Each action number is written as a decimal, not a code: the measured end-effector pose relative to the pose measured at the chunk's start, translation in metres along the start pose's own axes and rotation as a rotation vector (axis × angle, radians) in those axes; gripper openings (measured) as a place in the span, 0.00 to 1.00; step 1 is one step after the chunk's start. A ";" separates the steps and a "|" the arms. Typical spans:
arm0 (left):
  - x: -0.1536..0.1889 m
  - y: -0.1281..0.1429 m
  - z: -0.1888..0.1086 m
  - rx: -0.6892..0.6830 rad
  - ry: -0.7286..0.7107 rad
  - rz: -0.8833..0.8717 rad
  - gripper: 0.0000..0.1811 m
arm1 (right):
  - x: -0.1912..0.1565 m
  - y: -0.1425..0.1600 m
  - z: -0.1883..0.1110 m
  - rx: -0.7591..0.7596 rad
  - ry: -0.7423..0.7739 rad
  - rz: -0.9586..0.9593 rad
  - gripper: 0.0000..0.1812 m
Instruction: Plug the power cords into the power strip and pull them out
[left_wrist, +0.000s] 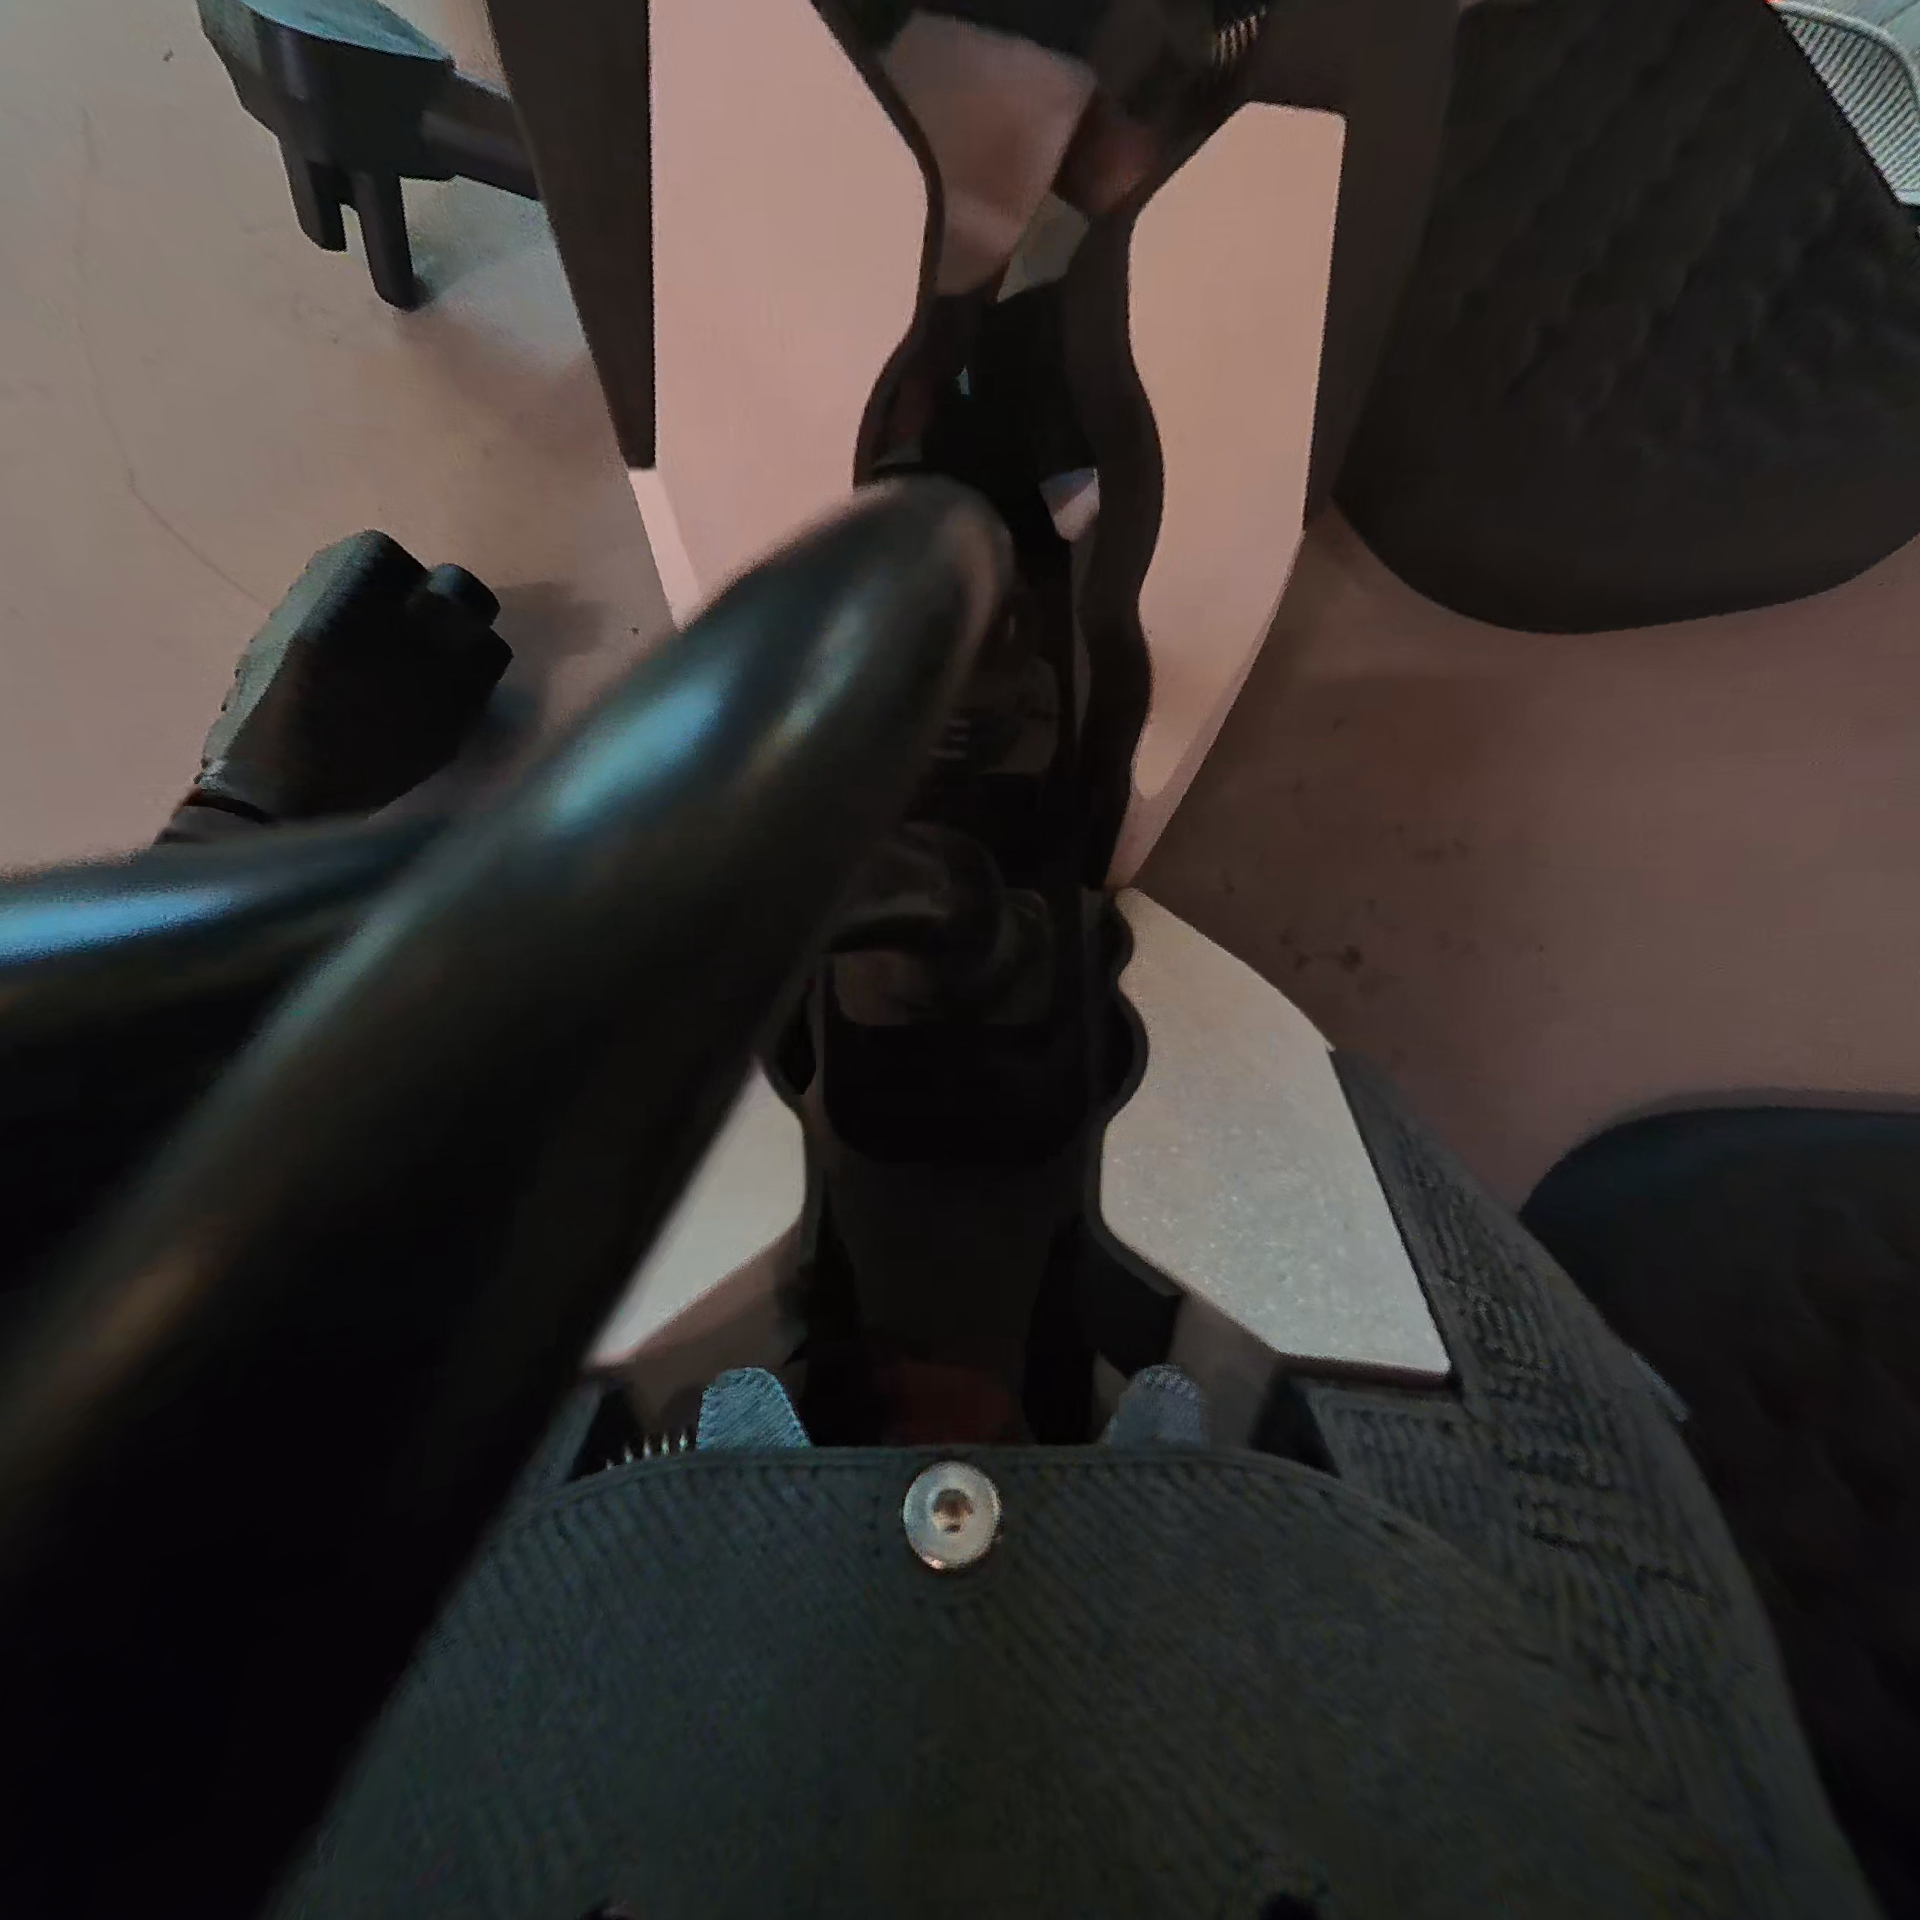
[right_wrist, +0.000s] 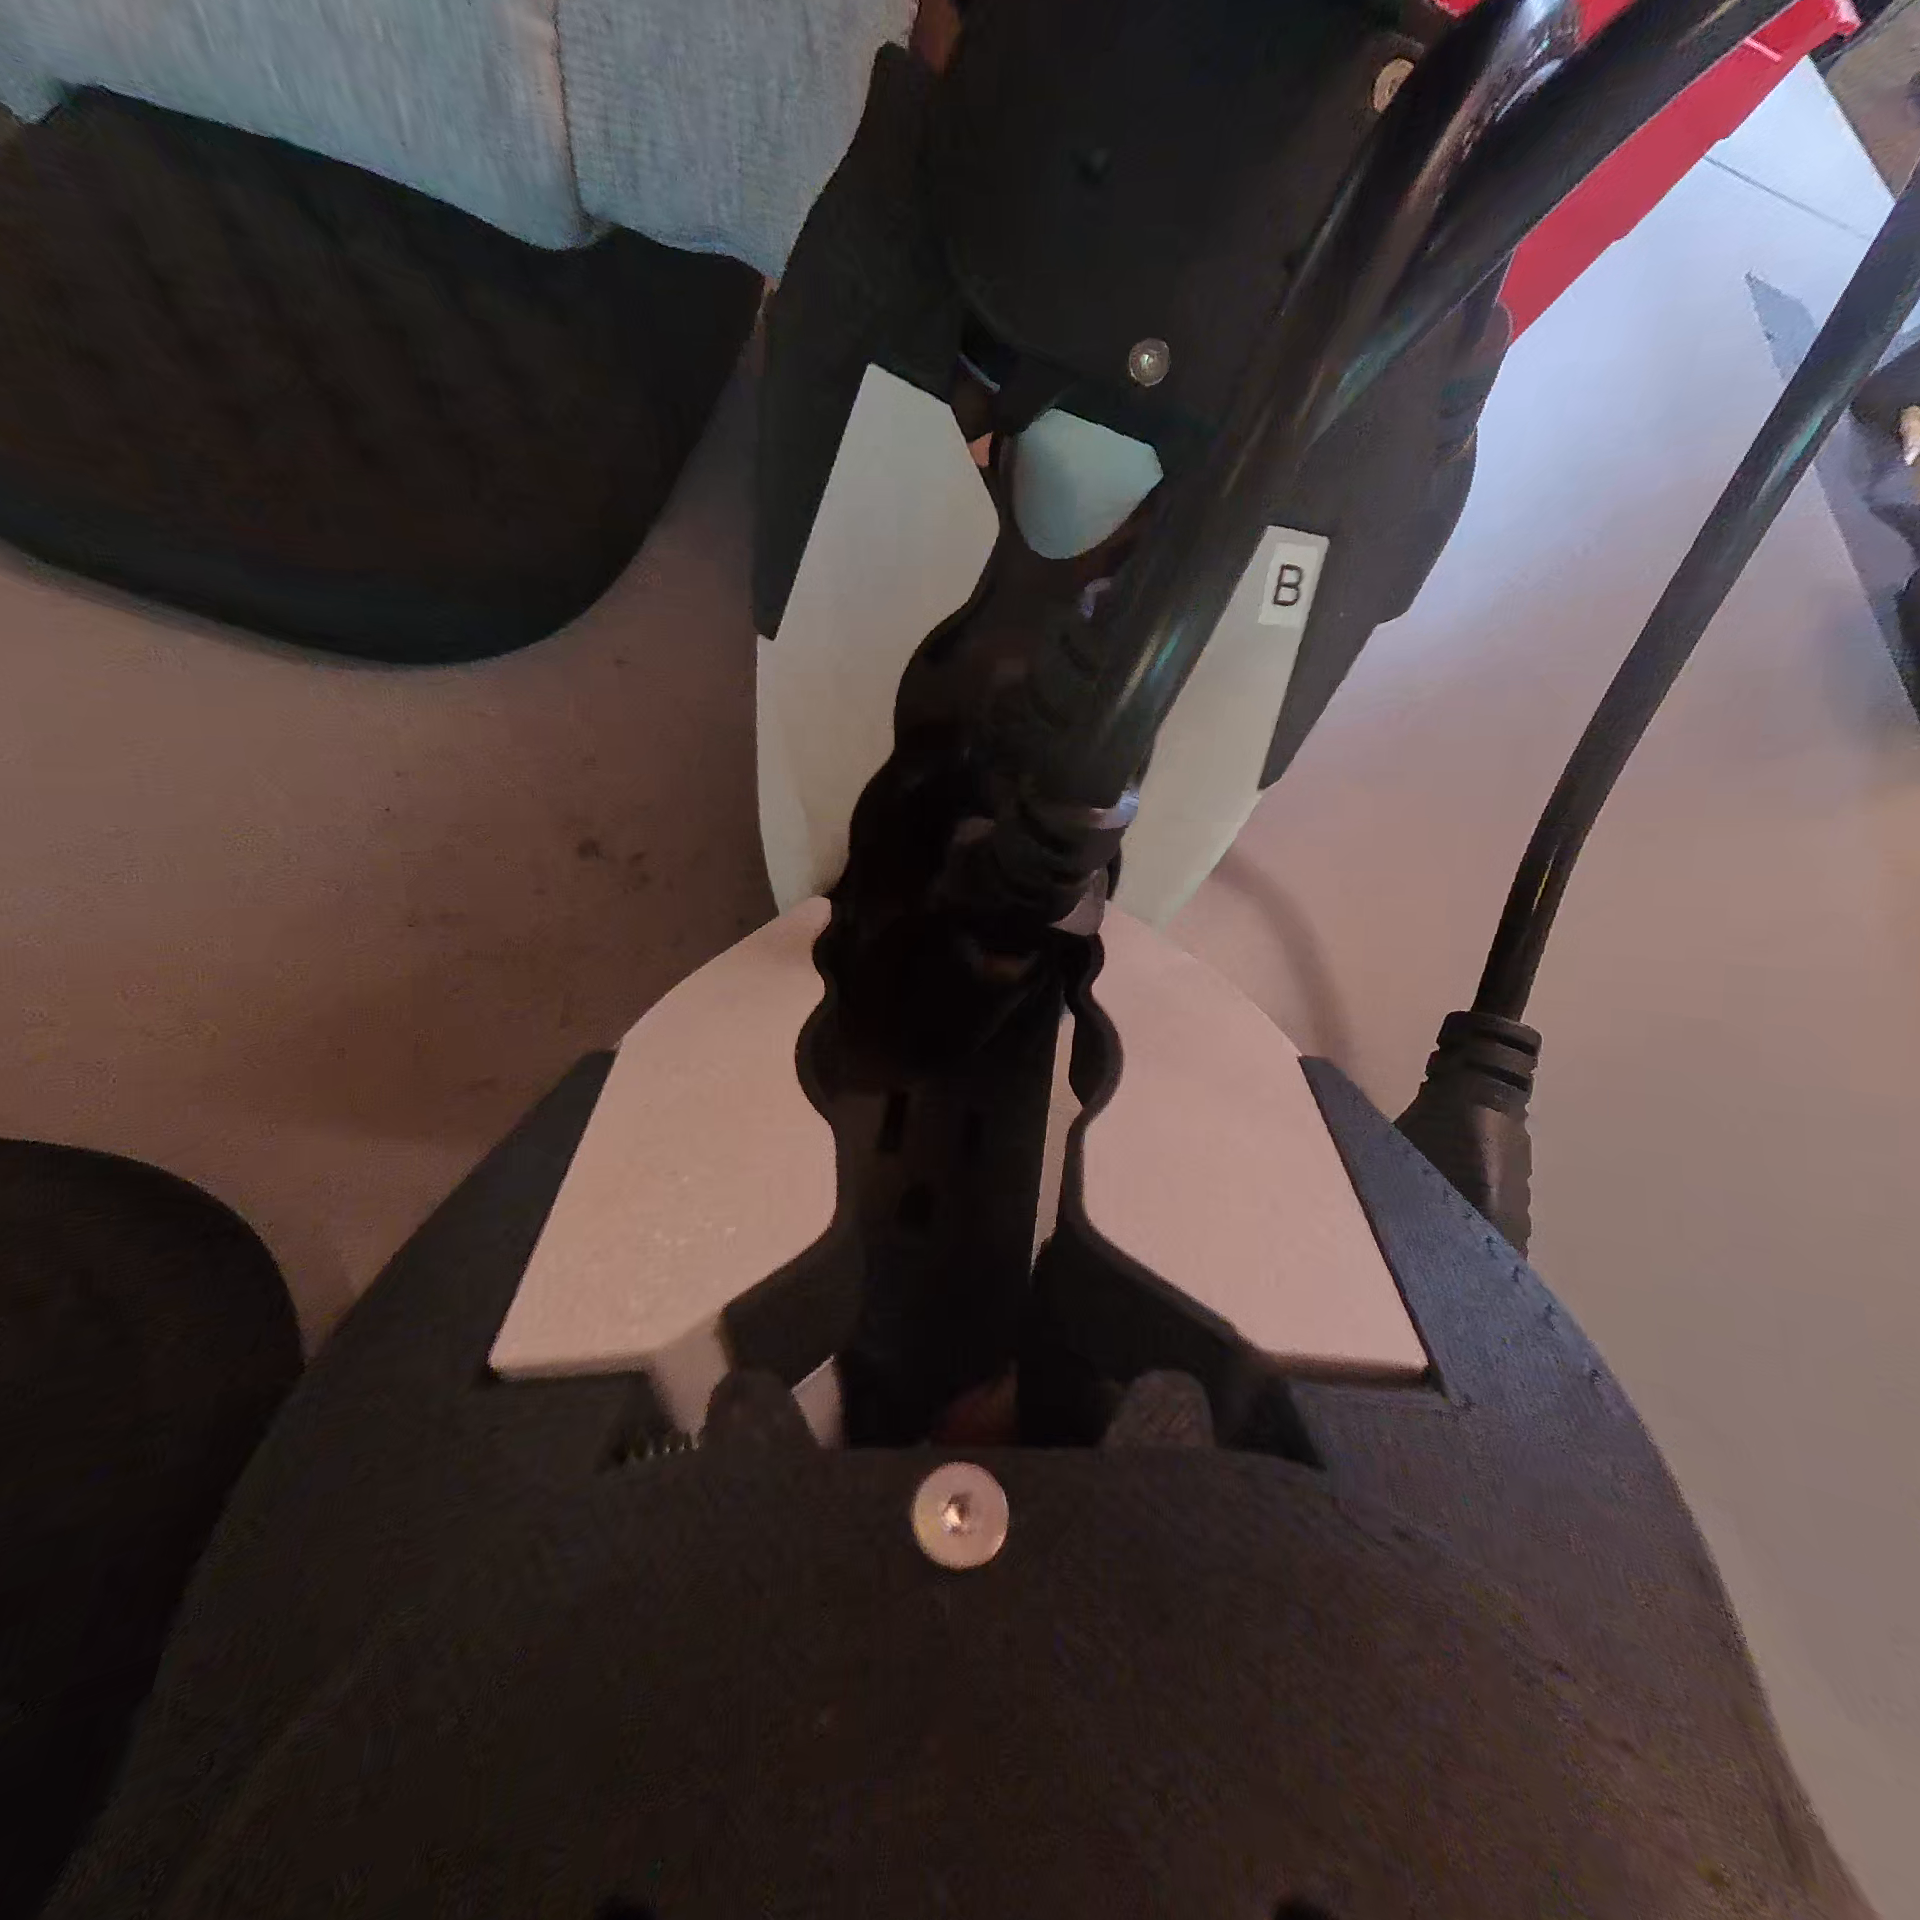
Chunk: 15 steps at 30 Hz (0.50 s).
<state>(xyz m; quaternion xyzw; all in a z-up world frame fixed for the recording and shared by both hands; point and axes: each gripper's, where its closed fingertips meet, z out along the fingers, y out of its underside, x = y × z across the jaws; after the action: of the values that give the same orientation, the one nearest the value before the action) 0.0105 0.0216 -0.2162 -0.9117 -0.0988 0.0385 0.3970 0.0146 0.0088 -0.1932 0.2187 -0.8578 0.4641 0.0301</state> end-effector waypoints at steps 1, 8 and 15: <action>0.001 0.000 0.000 0.002 0.003 0.004 0.27 | 0.000 0.000 0.000 0.000 -0.001 0.001 0.22; 0.002 -0.002 -0.003 0.016 0.019 0.032 0.33 | 0.001 0.000 -0.001 0.004 0.019 -0.015 0.23; 0.013 -0.011 -0.011 0.077 0.134 -0.071 0.43 | 0.005 -0.004 -0.005 0.046 0.007 0.045 0.22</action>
<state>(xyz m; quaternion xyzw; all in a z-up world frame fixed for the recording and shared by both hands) 0.0234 0.0238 -0.2002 -0.8922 -0.1029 -0.0328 0.4386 0.0109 0.0091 -0.1862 0.1985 -0.8515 0.4851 0.0177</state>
